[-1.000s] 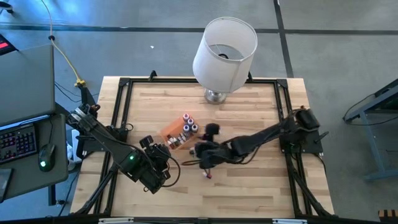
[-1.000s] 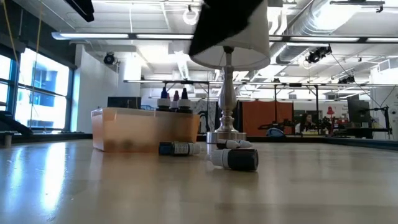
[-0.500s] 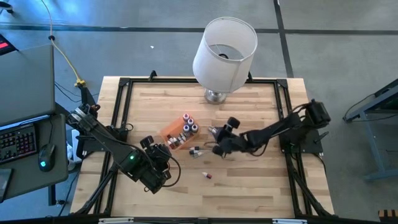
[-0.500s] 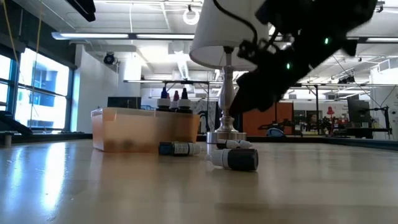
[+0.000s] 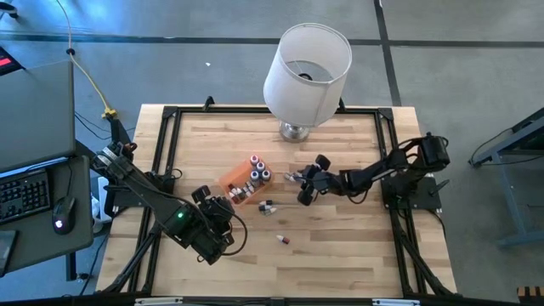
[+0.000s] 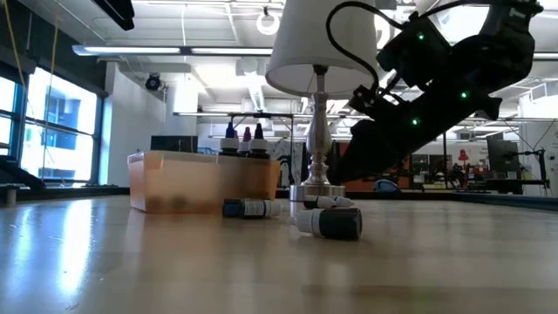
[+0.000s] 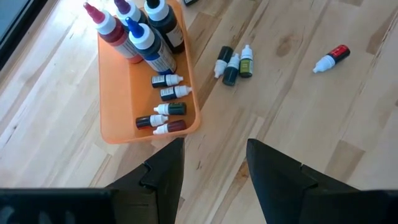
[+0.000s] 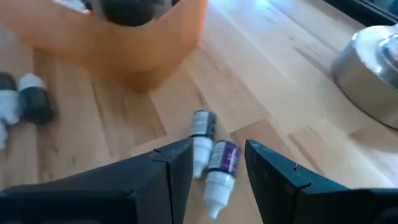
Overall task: Pick & Place food coloring
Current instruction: Put the small violet food coloring bottle into the bin
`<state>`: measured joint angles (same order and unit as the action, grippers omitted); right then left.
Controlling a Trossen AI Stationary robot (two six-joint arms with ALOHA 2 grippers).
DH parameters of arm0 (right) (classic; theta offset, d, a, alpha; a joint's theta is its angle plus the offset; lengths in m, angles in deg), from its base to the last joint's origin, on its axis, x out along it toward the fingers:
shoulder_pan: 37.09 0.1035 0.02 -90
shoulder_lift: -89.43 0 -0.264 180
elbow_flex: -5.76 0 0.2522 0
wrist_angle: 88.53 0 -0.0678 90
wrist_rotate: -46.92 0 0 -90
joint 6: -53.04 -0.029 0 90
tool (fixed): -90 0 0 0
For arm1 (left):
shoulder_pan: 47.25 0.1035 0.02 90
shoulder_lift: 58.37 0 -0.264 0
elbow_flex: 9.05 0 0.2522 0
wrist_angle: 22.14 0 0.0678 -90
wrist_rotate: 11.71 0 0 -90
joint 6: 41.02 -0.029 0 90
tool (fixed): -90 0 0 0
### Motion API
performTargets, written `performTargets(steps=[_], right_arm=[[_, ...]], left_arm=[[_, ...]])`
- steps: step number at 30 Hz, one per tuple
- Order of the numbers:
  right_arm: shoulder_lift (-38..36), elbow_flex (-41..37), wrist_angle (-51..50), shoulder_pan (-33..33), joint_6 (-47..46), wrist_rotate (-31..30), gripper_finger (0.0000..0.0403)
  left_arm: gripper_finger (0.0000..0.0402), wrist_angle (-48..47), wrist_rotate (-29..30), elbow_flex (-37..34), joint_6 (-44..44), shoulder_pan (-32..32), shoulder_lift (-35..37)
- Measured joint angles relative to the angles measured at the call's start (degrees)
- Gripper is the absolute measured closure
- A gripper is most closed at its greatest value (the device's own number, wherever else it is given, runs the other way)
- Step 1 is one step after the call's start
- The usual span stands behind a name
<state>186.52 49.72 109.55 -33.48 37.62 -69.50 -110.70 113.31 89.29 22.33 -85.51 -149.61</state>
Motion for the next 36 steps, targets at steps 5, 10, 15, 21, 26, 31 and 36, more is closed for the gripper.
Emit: performTargets(steps=[5, 10, 15, 21, 26, 31, 36], right_arm=[[1.49, 0.0, 0.15, 0.71, -0.05, -0.17, 0.0265], [3.99, 0.0, 0.15, 0.49, -0.59, -2.05, 0.0265], [5.37, 0.0, 0.07, 0.49, -1.05, -2.96, 0.0265], [5.38, 0.02, -0.03, 0.49, 0.1, -0.42, 0.0269], [5.38, 0.04, -0.31, 0.51, 0.41, -0.16, 0.0304], [5.38, 0.04, -0.4, 0.49, 0.4, -0.84, 0.0355], [5.38, 0.04, -0.33, 0.49, -1.09, -2.81, 0.036]], left_arm=[[0.0231, 0.15, -0.02, 0.0, 0.0, 0.0, 0.0], [0.0231, 0.28, -0.09, 0.0, 0.0, 0.0, 0.0], [0.0231, 0.33, -0.09, 0.0, 0.0, 0.0, 0.01], [0.0231, 0.35, -0.09, 0.0, 0.0, 0.0, 0.0], [0.0231, 0.35, -0.09, -0.02, 0.0, -0.01, 0.0], [0.0231, 0.37, -0.09, 0.0, 0.0, 0.0, 0.0], [0.0231, 0.37, -0.09, -0.01, 0.0, -0.01, 0.01]])
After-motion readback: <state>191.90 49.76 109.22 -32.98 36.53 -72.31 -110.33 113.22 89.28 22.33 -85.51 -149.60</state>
